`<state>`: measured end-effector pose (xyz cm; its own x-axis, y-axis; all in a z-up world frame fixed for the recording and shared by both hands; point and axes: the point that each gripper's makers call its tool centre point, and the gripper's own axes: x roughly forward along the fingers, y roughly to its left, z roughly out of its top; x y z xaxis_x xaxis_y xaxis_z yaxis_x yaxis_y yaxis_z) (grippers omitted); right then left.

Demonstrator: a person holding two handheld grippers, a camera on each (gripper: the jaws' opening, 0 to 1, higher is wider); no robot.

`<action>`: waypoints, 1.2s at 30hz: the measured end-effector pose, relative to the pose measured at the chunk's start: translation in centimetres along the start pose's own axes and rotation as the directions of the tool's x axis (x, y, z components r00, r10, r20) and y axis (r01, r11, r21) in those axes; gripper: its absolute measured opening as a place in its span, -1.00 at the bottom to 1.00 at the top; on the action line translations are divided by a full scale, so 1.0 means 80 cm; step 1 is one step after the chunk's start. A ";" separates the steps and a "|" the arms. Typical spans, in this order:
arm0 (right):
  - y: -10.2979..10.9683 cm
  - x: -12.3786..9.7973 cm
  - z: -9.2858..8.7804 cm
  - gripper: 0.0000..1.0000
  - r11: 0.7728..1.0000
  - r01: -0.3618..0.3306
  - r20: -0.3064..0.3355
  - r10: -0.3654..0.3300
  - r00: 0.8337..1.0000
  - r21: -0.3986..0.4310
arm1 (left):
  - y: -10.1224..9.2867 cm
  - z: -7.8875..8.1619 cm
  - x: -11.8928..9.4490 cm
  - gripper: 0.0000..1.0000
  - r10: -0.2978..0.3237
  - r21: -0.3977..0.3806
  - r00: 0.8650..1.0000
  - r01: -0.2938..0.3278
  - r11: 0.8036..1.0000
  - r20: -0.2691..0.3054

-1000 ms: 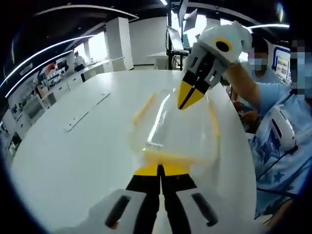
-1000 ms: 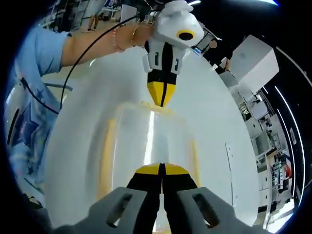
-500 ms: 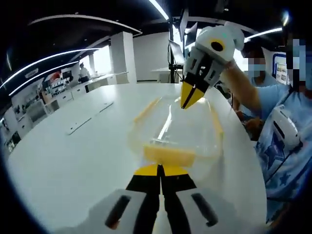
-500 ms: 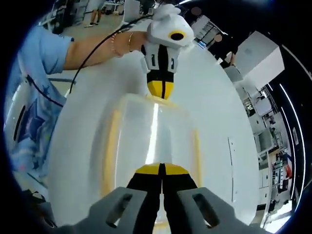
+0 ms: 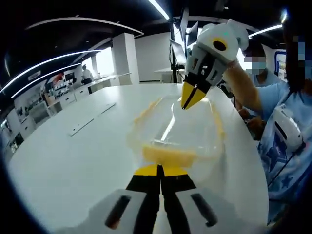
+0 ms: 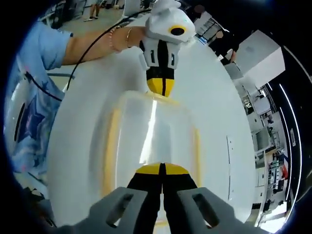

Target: Snap each plastic latch of the storage box into its locked position after aligning the lid with the box until every specified latch is closed and the lid sits flush.

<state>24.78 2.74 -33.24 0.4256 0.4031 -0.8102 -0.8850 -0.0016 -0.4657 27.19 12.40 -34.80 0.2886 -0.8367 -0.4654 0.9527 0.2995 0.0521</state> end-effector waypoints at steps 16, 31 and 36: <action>0.000 -0.001 0.000 -1.00 1.000 0.006 0.025 -0.007 1.000 0.027 | -0.004 0.000 0.002 -1.00 -0.032 -0.072 0.999 0.033 0.997 0.024; 0.000 -0.002 0.000 -1.00 0.998 0.019 0.017 -0.020 1.000 0.054 | -0.003 0.001 0.000 -1.00 -0.045 -0.090 0.998 0.048 0.995 0.044; 0.001 -0.002 0.001 -1.00 0.998 0.030 0.009 -0.031 0.999 0.050 | -0.007 0.000 0.001 -1.00 -0.049 -0.104 0.997 0.054 0.993 0.052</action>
<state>24.62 2.74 -33.14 0.4509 0.4110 -0.7923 -0.8800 0.0564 -0.4716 26.66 12.16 -34.86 0.2462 -0.8733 -0.4205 0.9518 0.2997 -0.0651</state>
